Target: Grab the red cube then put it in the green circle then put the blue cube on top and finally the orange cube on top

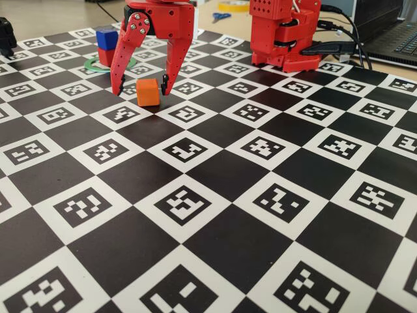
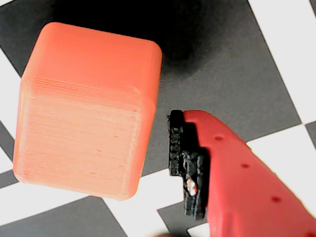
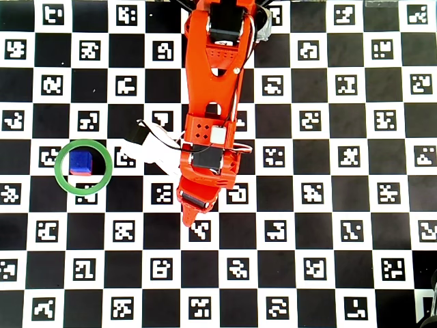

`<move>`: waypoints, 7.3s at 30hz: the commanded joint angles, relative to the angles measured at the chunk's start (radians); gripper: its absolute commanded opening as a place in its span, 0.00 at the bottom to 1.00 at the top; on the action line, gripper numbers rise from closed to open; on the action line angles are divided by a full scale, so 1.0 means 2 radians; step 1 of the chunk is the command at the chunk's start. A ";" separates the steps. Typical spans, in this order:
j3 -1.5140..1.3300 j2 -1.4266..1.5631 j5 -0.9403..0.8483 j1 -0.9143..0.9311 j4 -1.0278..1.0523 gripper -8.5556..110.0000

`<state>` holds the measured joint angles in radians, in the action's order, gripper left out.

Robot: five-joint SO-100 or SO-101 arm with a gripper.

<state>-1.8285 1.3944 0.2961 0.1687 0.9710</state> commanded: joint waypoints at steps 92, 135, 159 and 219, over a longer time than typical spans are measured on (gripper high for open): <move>0.505 -0.080 -0.575 0.335 0.369 0.06; 0.462 -0.140 -0.562 0.346 0.300 0.06; 0.430 -0.133 -0.557 0.341 0.281 0.06; 0.439 -0.010 -0.550 0.354 0.339 0.43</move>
<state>-0.9863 1.2134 -0.8084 0.8652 1.6291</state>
